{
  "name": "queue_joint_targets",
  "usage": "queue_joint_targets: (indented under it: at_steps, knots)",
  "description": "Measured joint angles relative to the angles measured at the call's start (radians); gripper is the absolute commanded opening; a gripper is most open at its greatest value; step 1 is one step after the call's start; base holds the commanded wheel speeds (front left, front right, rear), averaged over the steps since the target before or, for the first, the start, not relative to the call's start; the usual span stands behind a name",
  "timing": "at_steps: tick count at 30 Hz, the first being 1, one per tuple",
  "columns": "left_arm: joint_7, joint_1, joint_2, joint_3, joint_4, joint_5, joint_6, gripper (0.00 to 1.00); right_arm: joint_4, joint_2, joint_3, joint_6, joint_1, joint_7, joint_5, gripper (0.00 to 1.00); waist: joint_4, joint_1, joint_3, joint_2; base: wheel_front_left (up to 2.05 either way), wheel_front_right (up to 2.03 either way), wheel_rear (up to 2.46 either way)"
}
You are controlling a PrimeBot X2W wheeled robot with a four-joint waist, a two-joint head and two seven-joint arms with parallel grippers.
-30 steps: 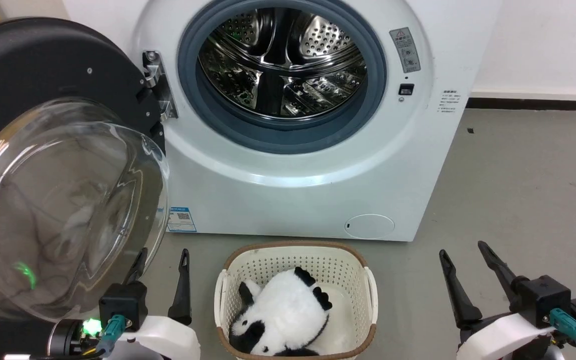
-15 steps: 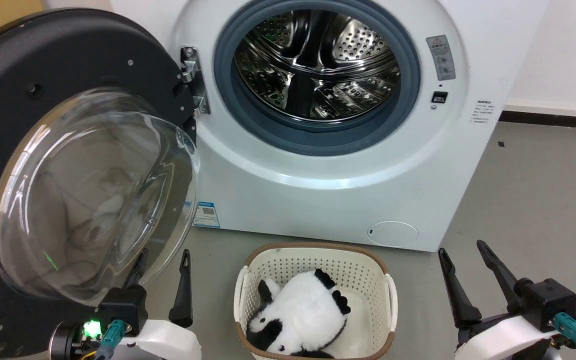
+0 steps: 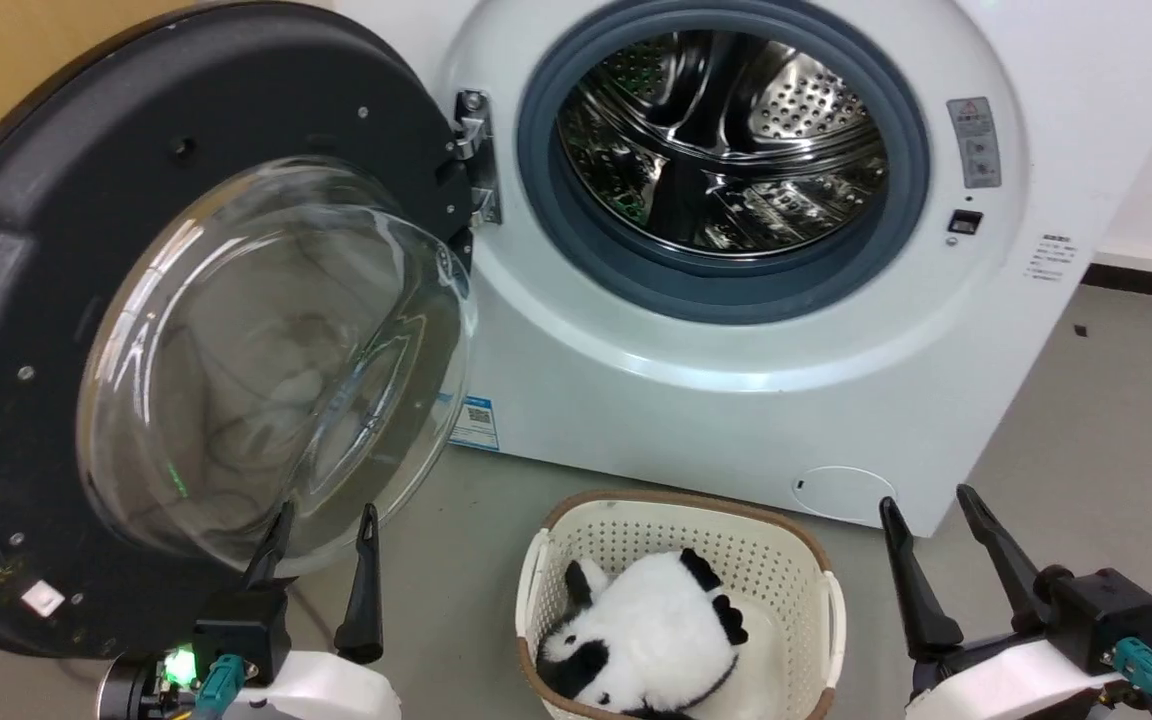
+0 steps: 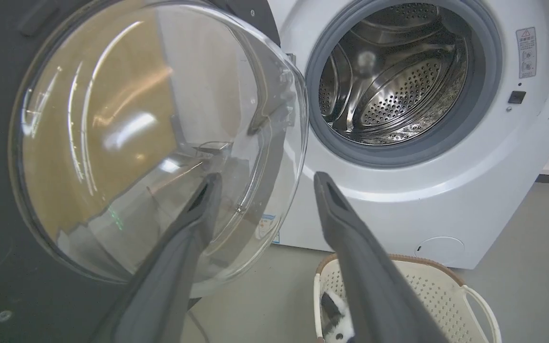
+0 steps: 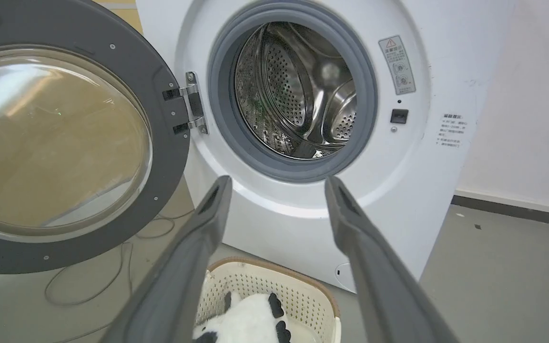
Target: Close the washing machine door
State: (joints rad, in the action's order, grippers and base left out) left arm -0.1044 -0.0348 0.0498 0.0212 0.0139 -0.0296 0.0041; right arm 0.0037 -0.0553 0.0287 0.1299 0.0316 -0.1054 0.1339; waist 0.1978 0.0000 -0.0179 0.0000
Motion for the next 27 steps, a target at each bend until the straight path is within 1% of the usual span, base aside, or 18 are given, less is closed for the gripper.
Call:
queue_joint_targets:
  at_steps: [15, 27]
  knots:
    - [-0.030, -0.023, 0.000, -0.017, -0.017, -0.014, -0.002, 1.00, 0.012, 0.000, 0.042, 0.000, -0.001, -0.030, 0.026, 1.00, 0.078, 0.0000, 0.004, 0.0000, 0.00, 0.00, 0.00]
    - [-0.057, -0.042, 0.000, -0.025, -0.040, -0.026, 0.012, 1.00, 0.023, 0.000, 0.071, 0.000, -0.006, -0.056, 0.058, 1.00, 0.131, 0.0000, 0.011, 0.0000, 0.00, 0.00, 0.00]
